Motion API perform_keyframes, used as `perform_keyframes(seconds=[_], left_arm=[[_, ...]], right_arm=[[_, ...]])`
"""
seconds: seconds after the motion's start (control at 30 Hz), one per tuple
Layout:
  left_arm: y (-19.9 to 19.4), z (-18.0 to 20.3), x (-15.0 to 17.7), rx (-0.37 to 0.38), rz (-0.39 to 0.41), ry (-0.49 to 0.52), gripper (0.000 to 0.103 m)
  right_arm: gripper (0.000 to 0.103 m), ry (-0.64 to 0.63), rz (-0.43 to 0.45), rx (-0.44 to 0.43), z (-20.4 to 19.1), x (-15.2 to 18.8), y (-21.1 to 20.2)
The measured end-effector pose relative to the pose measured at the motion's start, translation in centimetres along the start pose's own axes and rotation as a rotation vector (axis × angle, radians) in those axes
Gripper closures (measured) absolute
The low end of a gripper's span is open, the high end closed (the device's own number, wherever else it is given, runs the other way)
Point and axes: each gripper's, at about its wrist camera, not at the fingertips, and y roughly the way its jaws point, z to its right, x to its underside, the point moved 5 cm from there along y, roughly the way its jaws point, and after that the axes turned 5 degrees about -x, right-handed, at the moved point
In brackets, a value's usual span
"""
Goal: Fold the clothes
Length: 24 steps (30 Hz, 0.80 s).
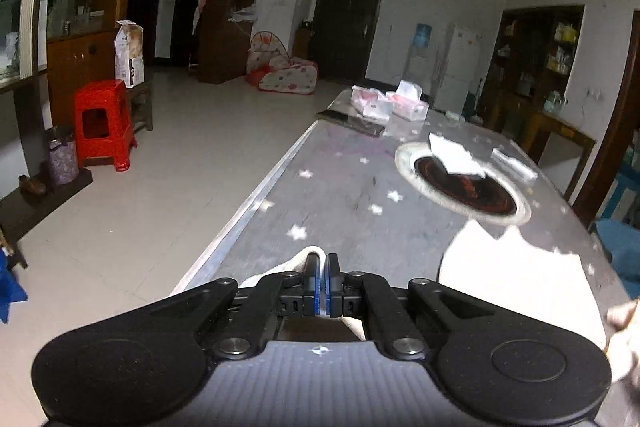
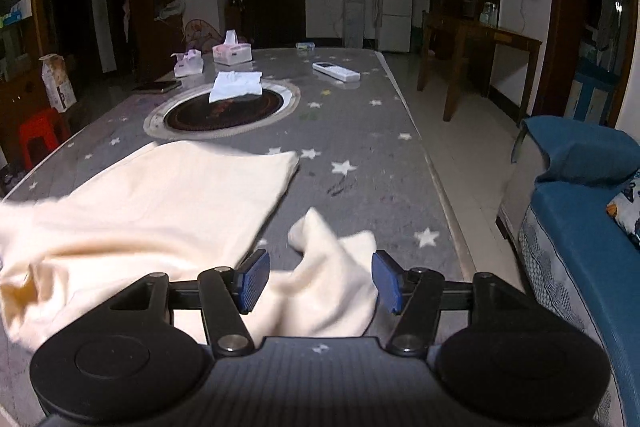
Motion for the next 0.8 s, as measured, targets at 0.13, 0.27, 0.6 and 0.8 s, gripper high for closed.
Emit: perform_keyframes(seconds=[0.13, 0.27, 0.6, 0.8], left_arm=[[0.3, -0.8, 1.0, -0.018, -0.038, 0.005, 0.100], [0.4, -0.8, 1.7, -0.017, -0.064, 0.011, 0.100], [-0.5, -0.4, 2.0, -0.006, -0.070, 0.066, 0.095], [-2.6, 2.4, 2.3, 0.096, -0.040, 0.146, 0.082]], right_arm=[[0.050, -0.008, -0.020, -0.010, -0.1, -0.7, 2.4], [0.077, -0.032, -0.074, 0.010, 0.1, -0.5, 5.4], [0.096, 0.028, 0.044, 0.096, 3.6, 0.7, -1.9], [0.090, 0.090, 0.008, 0.191, 6.6, 3.8, -5.4]])
